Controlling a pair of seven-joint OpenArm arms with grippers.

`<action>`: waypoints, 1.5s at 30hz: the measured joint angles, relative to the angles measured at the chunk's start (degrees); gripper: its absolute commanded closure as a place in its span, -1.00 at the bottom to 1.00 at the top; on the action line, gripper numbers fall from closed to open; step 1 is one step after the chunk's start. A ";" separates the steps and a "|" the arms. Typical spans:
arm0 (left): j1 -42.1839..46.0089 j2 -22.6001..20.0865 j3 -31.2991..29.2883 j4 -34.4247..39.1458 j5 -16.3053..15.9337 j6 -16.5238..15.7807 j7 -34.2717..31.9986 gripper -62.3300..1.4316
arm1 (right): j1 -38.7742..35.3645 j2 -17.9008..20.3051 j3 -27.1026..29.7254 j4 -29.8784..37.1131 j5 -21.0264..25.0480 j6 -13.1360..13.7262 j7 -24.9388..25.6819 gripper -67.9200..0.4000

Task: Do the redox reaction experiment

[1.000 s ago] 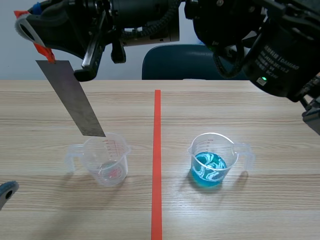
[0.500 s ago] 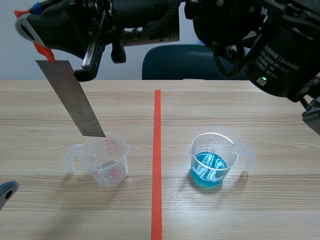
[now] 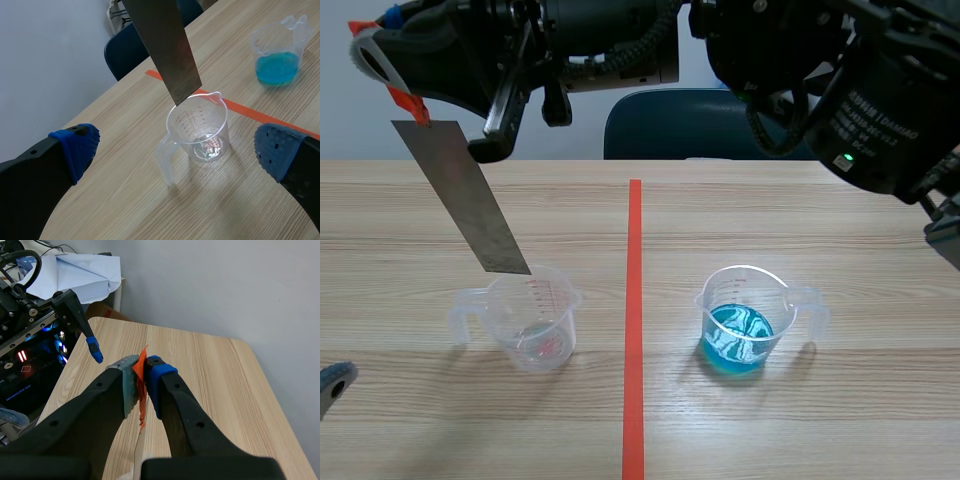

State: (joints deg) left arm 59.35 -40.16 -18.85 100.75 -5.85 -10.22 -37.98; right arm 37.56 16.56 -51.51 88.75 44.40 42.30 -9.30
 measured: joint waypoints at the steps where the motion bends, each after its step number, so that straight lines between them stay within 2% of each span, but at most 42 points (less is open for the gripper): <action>1: 0.00 0.00 0.00 0.00 0.00 0.00 0.00 -1.00 | 0.00 0.00 0.00 0.00 0.00 0.00 0.00 0.97; 33: 0.00 0.00 0.00 0.00 0.00 0.00 0.00 -1.00 | 0.00 0.00 0.00 0.00 -0.09 0.00 0.02 0.97; 39: 0.00 0.00 0.00 0.00 0.00 0.00 0.00 -1.00 | 0.00 0.00 0.00 -1.16 -1.73 0.00 2.62 0.97; 45: 0.00 0.00 0.00 0.00 0.00 0.00 0.00 -1.00 | -0.02 0.00 0.00 -5.20 -3.85 -0.02 6.23 0.97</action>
State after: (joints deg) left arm 59.35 -40.16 -18.85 100.75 -5.85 -10.22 -37.98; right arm 37.54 16.56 -51.51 83.55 40.56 42.28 -3.07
